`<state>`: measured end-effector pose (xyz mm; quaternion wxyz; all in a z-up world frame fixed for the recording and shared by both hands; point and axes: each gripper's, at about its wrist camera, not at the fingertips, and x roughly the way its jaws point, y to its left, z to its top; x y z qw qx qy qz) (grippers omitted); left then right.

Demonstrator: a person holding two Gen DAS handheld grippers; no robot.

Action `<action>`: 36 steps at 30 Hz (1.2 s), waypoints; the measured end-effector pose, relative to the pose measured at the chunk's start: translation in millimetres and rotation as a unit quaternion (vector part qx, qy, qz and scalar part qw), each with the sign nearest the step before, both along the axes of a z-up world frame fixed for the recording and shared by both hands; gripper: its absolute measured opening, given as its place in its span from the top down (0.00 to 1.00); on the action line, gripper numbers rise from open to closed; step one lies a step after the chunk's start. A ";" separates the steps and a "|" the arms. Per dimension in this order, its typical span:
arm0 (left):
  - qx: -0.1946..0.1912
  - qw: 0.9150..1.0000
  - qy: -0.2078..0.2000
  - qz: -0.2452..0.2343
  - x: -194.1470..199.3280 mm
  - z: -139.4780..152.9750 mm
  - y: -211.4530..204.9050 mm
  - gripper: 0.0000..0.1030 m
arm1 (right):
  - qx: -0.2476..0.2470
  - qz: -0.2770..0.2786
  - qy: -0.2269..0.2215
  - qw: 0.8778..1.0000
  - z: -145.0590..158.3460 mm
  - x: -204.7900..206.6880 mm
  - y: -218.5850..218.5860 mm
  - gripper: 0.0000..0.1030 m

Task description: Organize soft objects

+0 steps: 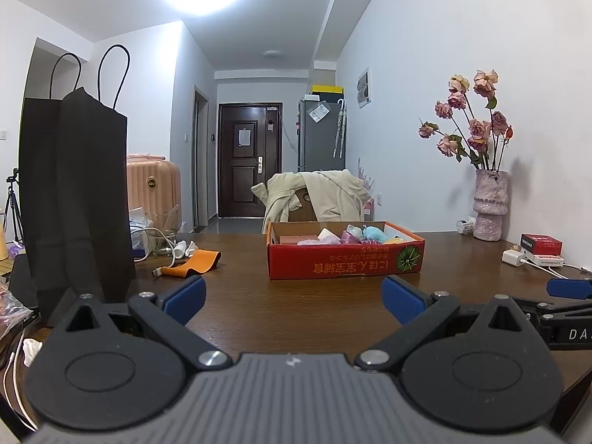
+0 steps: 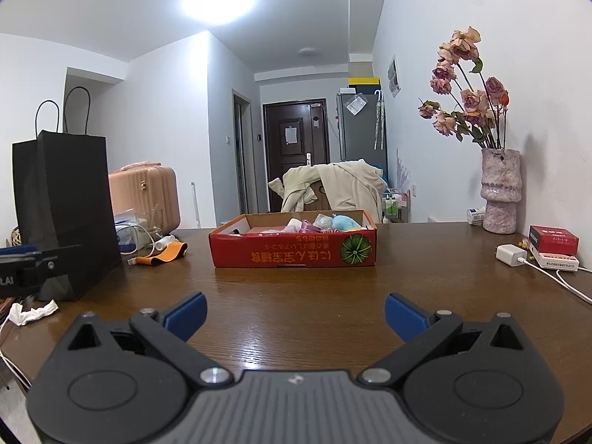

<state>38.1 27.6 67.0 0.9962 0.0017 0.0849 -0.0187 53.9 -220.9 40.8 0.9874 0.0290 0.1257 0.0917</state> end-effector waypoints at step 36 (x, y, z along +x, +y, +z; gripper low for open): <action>-0.001 1.000 -0.025 -0.001 -9.4 4.9 -2.8 0.00 | 0.002 0.003 -0.028 1.000 3.9 -9.0 0.0 0.00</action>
